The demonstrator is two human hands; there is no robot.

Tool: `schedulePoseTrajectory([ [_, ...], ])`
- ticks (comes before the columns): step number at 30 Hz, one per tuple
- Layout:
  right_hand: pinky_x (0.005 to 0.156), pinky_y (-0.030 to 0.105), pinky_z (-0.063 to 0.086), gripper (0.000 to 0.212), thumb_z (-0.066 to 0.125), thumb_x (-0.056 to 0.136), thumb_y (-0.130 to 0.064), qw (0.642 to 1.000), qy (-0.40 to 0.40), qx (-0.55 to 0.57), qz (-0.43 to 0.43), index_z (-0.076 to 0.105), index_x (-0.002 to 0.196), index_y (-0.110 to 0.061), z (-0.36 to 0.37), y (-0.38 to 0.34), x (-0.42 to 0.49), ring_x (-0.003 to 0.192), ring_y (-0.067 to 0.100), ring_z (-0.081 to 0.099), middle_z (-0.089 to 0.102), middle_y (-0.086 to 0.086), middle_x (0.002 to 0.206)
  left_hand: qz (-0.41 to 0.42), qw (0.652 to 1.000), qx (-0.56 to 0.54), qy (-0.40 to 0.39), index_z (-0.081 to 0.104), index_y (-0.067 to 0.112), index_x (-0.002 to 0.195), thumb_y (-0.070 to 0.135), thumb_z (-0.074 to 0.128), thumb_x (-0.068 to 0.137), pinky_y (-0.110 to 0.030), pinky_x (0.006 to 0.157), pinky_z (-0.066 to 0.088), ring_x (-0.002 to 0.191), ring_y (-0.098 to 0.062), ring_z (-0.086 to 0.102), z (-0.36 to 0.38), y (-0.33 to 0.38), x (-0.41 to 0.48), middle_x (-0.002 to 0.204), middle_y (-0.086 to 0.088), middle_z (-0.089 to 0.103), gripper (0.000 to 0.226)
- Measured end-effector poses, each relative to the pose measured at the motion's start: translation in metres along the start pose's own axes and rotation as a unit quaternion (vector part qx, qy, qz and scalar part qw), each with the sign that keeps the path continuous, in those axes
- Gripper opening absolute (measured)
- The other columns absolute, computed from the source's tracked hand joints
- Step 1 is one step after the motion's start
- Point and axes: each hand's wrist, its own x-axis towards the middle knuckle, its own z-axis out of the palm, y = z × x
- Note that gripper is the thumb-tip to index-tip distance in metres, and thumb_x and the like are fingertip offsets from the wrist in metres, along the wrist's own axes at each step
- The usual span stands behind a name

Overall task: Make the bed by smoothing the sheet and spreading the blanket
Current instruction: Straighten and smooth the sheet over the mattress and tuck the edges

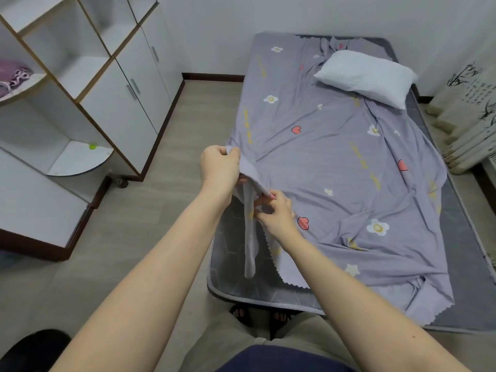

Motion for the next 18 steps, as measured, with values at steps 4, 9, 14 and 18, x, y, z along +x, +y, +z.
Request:
schedulePoseTrajectory([
  [4,0.098,0.041,0.033,0.009,0.064,0.084,-0.019,0.999,0.027,-0.044,-0.015,0.071,0.091,-0.017,0.016,0.000,-0.015,0.115,0.025,0.036,0.047,-0.004,0.122,-0.012,1.000,-0.019,0.021,0.055,0.003,0.085,0.010,0.052,0.085,-0.056,0.079,0.056,0.080,-0.025,0.061,-0.013,-0.009,0.001,0.085,-0.011,0.060,0.007],
  [9,0.071,0.035,0.036,0.011,0.060,0.086,-0.022,0.965,0.176,-0.195,0.010,0.067,0.082,-0.013,0.033,-0.008,-0.040,0.083,0.031,0.052,0.058,0.008,0.085,0.044,0.998,0.000,0.035,0.054,0.028,0.097,0.011,0.055,0.086,-0.046,0.080,0.056,0.084,-0.030,0.062,-0.023,-0.017,-0.009,0.084,-0.006,0.058,0.020],
  [14,0.060,0.019,0.035,0.013,0.047,0.093,-0.021,0.987,0.070,0.101,0.102,0.056,0.101,-0.017,0.045,-0.017,-0.038,0.081,0.022,0.058,0.064,0.000,0.087,0.047,0.996,0.069,-0.024,0.065,0.020,0.099,0.009,0.053,0.083,-0.028,0.073,0.047,0.080,-0.016,0.057,-0.031,-0.016,-0.020,0.098,-0.004,0.064,0.022],
  [18,0.098,0.032,0.045,0.038,0.046,0.096,-0.020,0.982,0.002,0.179,0.068,0.045,0.134,-0.021,0.041,-0.027,-0.022,0.118,0.016,0.052,0.051,-0.002,0.133,0.050,0.984,0.136,-0.100,0.050,0.013,0.126,0.020,0.080,0.063,-0.033,0.095,0.048,0.112,-0.018,0.051,-0.040,-0.018,-0.032,0.129,-0.003,0.041,0.071],
])
